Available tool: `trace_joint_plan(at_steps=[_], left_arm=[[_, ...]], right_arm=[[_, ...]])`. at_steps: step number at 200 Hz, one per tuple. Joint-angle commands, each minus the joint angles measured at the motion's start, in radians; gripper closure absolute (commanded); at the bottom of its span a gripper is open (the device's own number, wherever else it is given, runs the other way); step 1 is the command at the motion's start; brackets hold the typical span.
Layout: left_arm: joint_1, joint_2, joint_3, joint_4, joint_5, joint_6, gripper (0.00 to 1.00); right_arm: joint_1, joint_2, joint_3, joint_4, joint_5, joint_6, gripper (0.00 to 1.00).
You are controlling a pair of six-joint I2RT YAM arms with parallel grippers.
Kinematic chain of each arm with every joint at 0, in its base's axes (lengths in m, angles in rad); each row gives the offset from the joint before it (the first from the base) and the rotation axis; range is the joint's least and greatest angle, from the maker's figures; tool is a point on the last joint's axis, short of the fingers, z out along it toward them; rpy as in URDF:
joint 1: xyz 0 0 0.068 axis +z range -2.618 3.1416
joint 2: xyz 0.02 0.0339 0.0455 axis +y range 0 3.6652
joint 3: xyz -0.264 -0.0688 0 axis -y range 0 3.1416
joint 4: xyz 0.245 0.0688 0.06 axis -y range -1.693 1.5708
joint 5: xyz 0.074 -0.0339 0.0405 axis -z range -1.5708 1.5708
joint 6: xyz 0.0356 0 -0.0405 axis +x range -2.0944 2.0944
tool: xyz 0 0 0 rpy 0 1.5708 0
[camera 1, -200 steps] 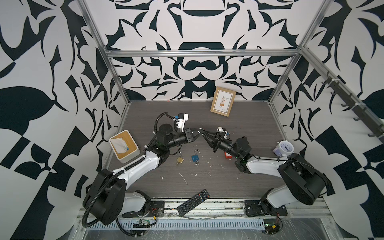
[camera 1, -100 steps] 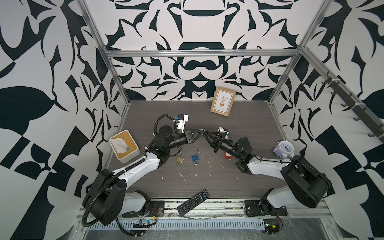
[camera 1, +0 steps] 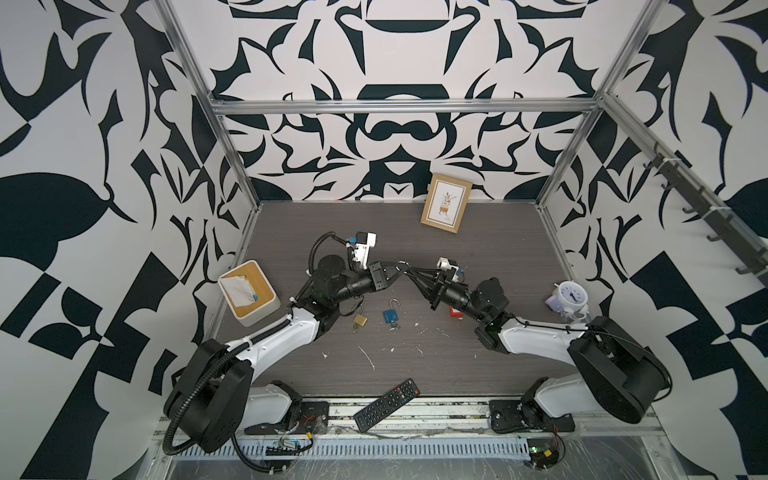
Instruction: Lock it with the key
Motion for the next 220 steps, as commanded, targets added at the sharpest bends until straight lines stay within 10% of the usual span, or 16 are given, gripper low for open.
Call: trace_joint_plan(at_steps=[1,60,77,93,145,180,220], left_arm=[[0.008,0.006,-0.020,-0.001,-0.017,0.012,1.00],[0.008,0.003,-0.003,-0.024,0.025,0.007,1.00],[0.009,-0.007,-0.001,-0.044,0.027,0.007,0.49],[0.009,-0.048,-0.003,-0.062,0.021,0.007,0.30],[0.101,-0.273,-0.068,-0.238,0.027,0.019,0.17],[0.118,-0.418,-0.030,-0.465,0.063,0.084,0.18],[0.110,-0.438,-0.061,-0.484,0.129,0.163,0.23]], right_arm=[[0.004,-0.030,-0.001,0.115,-0.010,-0.019,0.86],[-0.001,0.026,0.054,0.143,-0.085,-0.069,1.00],[-0.013,0.019,0.066,0.085,-0.127,-0.125,1.00],[-0.041,0.001,0.078,0.017,-0.192,-0.203,1.00],[-0.165,-0.148,0.137,-0.413,-0.449,-0.536,1.00],[-0.189,-0.302,0.231,-0.961,-0.481,-1.027,1.00],[-0.252,-0.312,0.273,-0.929,-0.655,-1.017,1.00]])
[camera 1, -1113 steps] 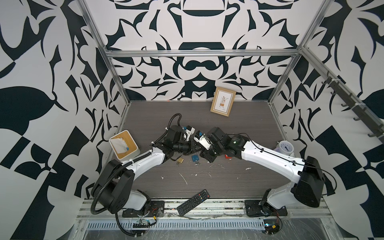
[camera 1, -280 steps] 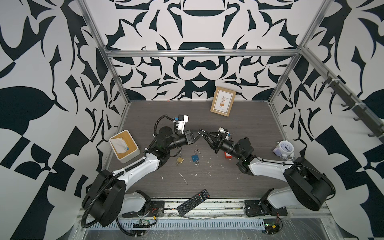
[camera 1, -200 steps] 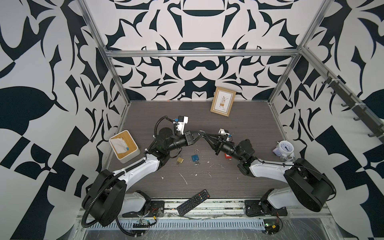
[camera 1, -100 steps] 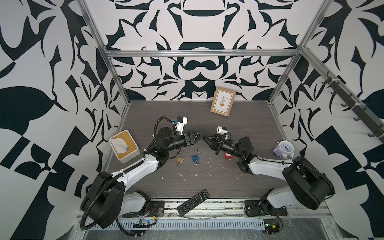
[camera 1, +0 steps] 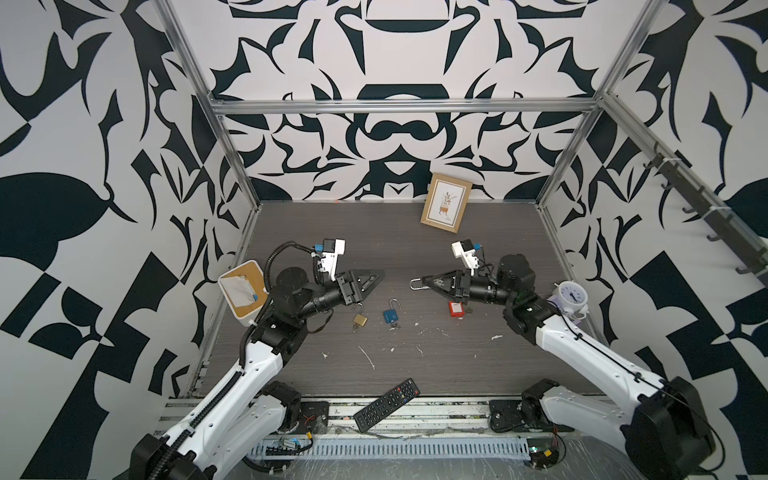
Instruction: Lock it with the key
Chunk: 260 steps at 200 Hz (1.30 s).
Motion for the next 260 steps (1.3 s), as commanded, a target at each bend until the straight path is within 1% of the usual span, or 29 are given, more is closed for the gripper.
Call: trace_joint_plan(at_steps=[1,13,28,38,49,61,79,95,130,156,172,186,228,260], left_arm=[[-0.006,0.002,-0.015,-0.063,0.055,0.070,0.23],[-0.025,0.021,-0.028,-0.015,0.055,0.069,0.27],[-0.078,0.051,-0.037,0.021,0.018,0.062,0.33],[-0.115,0.067,-0.038,0.039,-0.008,0.065,0.34],[-0.147,0.072,-0.043,0.054,-0.037,0.065,0.34],[-0.163,0.081,-0.045,0.075,-0.041,0.062,0.34],[-0.176,0.099,-0.055,0.117,-0.043,0.046,0.35],[-0.179,0.113,-0.061,0.146,-0.045,0.037,0.35],[-0.198,0.170,-0.033,0.189,-0.046,0.021,0.44],[-0.208,0.210,-0.029,0.261,-0.046,-0.006,0.49],[-0.214,0.222,-0.016,0.265,-0.039,-0.006,0.53],[-0.219,0.219,-0.013,0.267,-0.047,-0.006,0.55],[-0.221,0.204,-0.002,0.264,-0.054,-0.009,0.55],[-0.230,0.235,0.012,0.280,-0.052,-0.014,0.56]], right_arm=[[-0.032,0.028,0.065,-0.011,-0.154,-0.075,1.00],[-0.032,0.037,0.038,0.132,-0.170,0.018,1.00],[-0.032,0.055,0.036,0.170,-0.177,0.062,1.00],[-0.032,0.054,0.021,0.216,-0.182,0.088,1.00],[-0.034,0.040,0.017,0.196,-0.173,0.076,1.00],[-0.035,0.025,0.016,0.168,-0.166,0.048,1.00],[-0.036,0.002,0.023,0.097,-0.147,0.007,1.00],[-0.037,-0.008,0.019,0.099,-0.147,0.011,1.00],[-0.035,-0.028,0.009,0.101,-0.141,0.023,1.00],[-0.035,-0.025,0.008,0.088,-0.135,0.025,1.00],[-0.035,-0.025,0.009,0.071,-0.126,0.025,1.00],[-0.036,-0.025,0.012,0.053,-0.118,0.020,1.00],[-0.035,-0.019,0.021,-0.024,-0.090,-0.015,1.00],[-0.032,-0.017,0.026,-0.009,-0.083,-0.010,1.00]])
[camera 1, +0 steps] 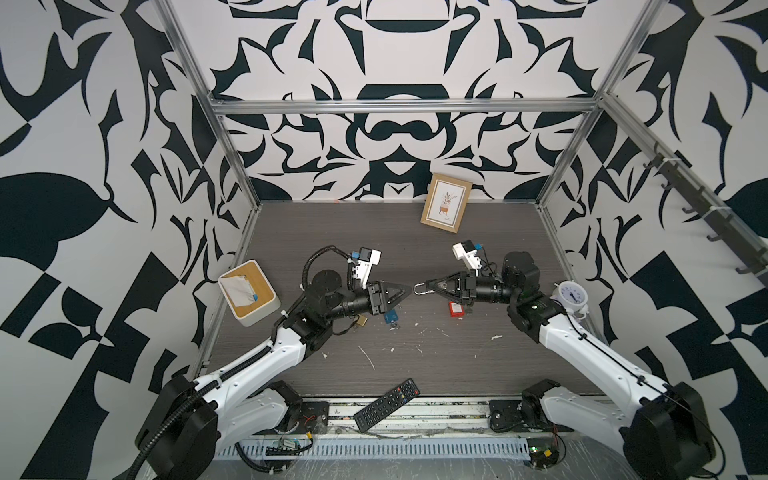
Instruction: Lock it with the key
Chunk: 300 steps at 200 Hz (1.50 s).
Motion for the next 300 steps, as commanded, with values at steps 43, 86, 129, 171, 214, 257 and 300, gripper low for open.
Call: trace_joint_plan(at_steps=[43,86,129,171,214,257,300], left_arm=[[-0.032,0.063,0.057,0.080,-0.008,-0.016,0.59],[-0.046,0.099,0.077,0.081,-0.004,-0.017,0.67],[-0.045,0.114,0.071,0.105,-0.011,-0.032,0.77],[-0.046,0.156,0.057,0.214,0.000,-0.105,0.83],[-0.045,0.228,0.054,0.332,0.022,-0.175,0.88],[-0.046,0.222,0.059,0.320,0.027,-0.172,0.96],[-0.045,0.226,0.069,0.304,0.047,-0.174,1.00]], right_arm=[[0.009,-0.006,0.020,0.062,0.014,-0.003,1.00],[0.013,-0.008,0.019,0.076,0.012,0.008,1.00],[0.013,-0.014,0.011,0.083,0.011,0.002,1.00],[0.012,-0.022,0.006,0.083,0.016,-0.012,1.00],[0.018,-0.034,0.009,0.075,0.021,-0.023,1.00],[0.019,-0.031,0.017,0.057,0.027,-0.037,1.00],[0.019,-0.025,0.017,0.065,0.042,-0.046,1.00]])
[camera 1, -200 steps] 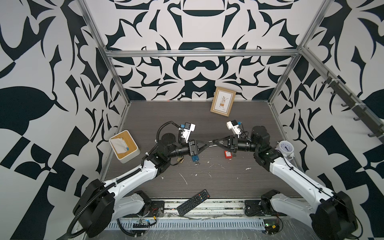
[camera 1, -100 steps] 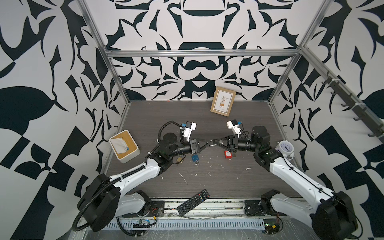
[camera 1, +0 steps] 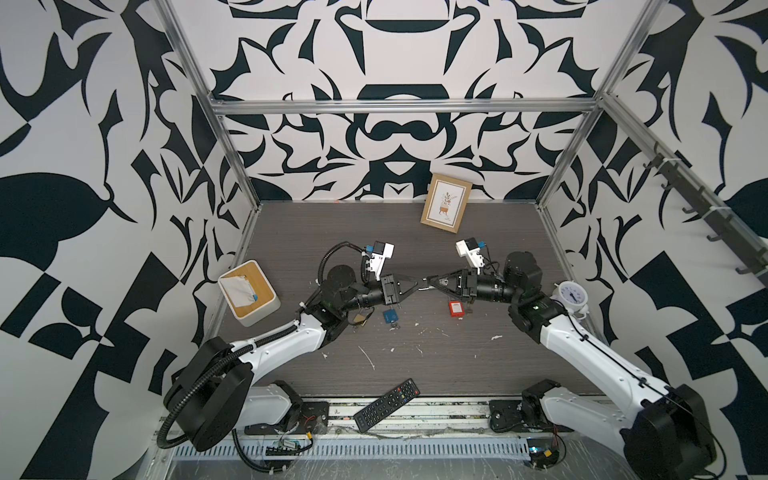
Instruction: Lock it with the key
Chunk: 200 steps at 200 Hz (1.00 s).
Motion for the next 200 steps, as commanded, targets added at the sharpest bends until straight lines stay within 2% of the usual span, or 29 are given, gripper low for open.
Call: trace_joint_plan(at_steps=[1,126,200], left_arm=[[-0.007,0.005,0.023,0.025,0.028,-0.007,1.00],[-0.012,0.034,0.038,0.034,0.069,-0.038,1.00],[-0.025,0.042,0.064,0.046,0.097,-0.034,1.00]], right_arm=[[0.017,-0.016,0.018,0.044,0.001,-0.034,1.00],[0.025,-0.012,0.048,-0.011,0.029,-0.110,1.00],[0.073,0.025,0.069,-0.052,0.060,-0.163,1.00]])
